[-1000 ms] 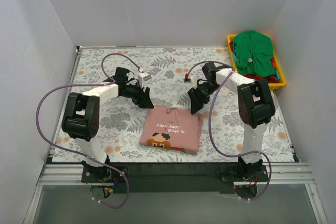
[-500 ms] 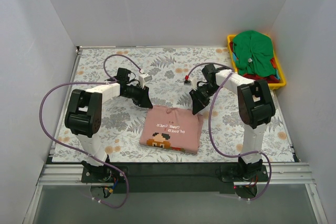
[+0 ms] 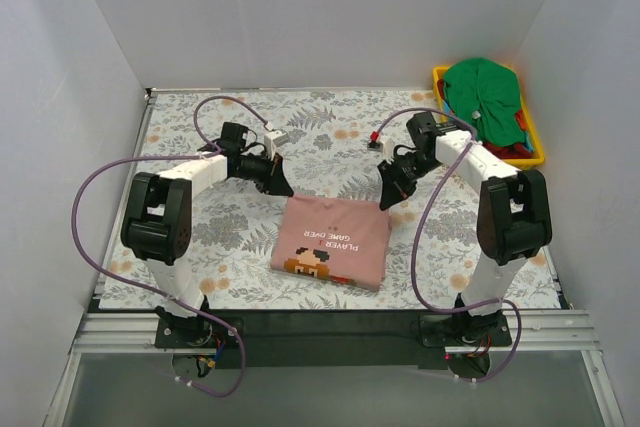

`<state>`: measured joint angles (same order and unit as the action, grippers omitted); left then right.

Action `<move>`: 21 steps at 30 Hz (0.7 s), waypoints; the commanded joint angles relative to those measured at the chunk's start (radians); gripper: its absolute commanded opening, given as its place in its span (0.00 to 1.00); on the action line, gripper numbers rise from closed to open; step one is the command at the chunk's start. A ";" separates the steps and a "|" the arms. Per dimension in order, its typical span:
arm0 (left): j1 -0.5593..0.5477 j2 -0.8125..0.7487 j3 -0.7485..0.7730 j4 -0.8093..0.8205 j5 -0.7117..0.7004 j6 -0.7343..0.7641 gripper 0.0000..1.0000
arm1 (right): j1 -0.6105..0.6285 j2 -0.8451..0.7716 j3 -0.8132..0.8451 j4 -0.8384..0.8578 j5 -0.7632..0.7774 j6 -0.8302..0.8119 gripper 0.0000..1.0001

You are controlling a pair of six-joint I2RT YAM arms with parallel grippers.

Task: Fold and stack the t-shirts
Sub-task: Fold the tshirt

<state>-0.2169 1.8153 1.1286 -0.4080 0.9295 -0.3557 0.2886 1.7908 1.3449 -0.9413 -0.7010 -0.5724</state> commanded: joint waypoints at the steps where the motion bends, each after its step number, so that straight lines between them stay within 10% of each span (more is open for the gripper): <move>1: 0.005 -0.028 0.026 0.090 -0.004 -0.046 0.00 | -0.035 -0.016 -0.053 -0.034 0.056 -0.046 0.01; 21: -0.042 0.098 0.028 0.301 -0.213 -0.241 0.00 | -0.094 0.274 0.032 0.206 0.181 -0.012 0.01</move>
<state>-0.2691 1.9907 1.1885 -0.1364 0.7925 -0.5751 0.1627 2.0029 1.3079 -0.8452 -0.6216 -0.5823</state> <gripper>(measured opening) 0.012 0.022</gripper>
